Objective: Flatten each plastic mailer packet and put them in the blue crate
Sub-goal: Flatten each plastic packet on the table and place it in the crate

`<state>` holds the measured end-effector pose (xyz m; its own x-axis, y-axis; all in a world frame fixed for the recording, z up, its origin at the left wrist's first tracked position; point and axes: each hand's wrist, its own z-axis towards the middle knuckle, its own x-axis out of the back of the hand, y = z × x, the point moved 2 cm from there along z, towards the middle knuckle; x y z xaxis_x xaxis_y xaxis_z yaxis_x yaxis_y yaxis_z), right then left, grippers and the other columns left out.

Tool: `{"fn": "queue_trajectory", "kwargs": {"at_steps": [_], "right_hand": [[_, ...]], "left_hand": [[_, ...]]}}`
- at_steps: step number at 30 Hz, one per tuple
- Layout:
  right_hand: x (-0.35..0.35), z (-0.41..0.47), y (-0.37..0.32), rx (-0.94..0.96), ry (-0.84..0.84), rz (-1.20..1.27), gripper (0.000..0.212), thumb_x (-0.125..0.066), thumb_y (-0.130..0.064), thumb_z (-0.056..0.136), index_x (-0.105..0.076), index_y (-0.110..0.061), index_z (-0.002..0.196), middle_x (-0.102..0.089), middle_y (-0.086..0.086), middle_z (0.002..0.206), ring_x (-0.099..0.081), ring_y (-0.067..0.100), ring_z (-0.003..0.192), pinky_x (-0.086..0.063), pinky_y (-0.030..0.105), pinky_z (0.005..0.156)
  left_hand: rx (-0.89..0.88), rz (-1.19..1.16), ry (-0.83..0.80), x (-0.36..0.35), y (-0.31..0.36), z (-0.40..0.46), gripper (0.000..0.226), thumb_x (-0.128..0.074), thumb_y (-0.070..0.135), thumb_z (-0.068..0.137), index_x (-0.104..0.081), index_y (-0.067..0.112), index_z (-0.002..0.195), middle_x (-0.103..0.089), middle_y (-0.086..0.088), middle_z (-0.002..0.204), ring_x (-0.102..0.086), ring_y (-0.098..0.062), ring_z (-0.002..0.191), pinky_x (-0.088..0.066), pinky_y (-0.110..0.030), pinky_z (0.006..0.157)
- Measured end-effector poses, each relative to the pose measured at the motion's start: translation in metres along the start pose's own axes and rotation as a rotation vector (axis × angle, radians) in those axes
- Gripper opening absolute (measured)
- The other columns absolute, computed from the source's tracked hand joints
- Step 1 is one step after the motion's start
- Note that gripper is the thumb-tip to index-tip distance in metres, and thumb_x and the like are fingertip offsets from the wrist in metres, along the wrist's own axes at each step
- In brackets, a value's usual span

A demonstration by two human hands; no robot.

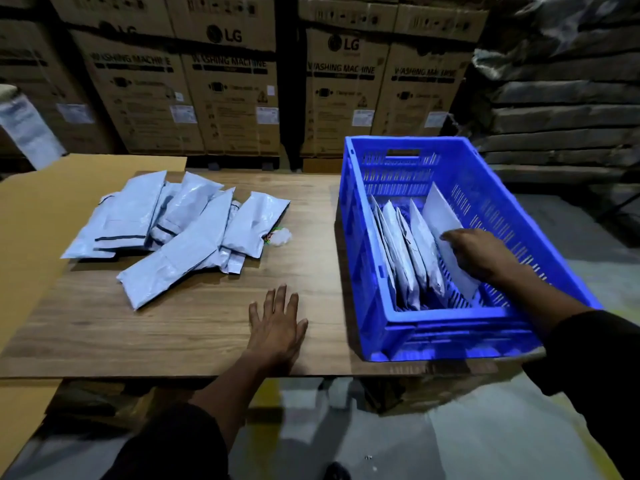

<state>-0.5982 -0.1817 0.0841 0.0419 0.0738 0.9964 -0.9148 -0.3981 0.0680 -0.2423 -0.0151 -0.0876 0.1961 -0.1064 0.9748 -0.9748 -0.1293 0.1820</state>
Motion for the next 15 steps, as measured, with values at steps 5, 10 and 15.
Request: {"fn": "queue_trajectory", "kwargs": {"at_steps": [5,10,15], "right_hand": [[-0.008,0.002,-0.009,0.121,-0.028,0.000,0.013,-0.053,-0.004,0.085,-0.060,-0.012,0.093,-0.067,0.016,0.101,-0.064,0.041,0.087,-0.052,0.044,0.069],[-0.011,0.002,-0.015,0.115,-0.110,-0.010,0.047,-0.053,-0.020,0.096,-0.046,-0.014,0.142,-0.051,0.010,0.144,-0.060,0.038,0.114,-0.051,0.046,0.086],[-0.006,-0.001,-0.015,0.042,-0.096,0.036,0.049,-0.053,-0.021,0.097,-0.043,-0.011,0.144,-0.050,0.015,0.146,-0.057,0.041,0.119,-0.049,0.048,0.092]], "left_hand": [[0.010,-0.010,0.000,-0.002,0.001,0.001,0.066,-0.034,0.053,0.102,-0.020,0.021,0.158,-0.003,-0.005,0.169,-0.003,-0.030,0.154,-0.005,-0.065,0.117],[0.014,-0.015,-0.020,0.000,0.001,0.001,0.065,-0.032,0.053,0.103,-0.016,0.023,0.159,0.002,-0.004,0.169,0.002,-0.028,0.154,-0.003,-0.063,0.118],[-0.003,-0.032,-0.030,0.000,-0.001,0.001,0.066,-0.031,0.054,0.103,-0.014,0.023,0.159,0.003,-0.004,0.169,0.003,-0.028,0.154,-0.003,-0.064,0.117]]}}
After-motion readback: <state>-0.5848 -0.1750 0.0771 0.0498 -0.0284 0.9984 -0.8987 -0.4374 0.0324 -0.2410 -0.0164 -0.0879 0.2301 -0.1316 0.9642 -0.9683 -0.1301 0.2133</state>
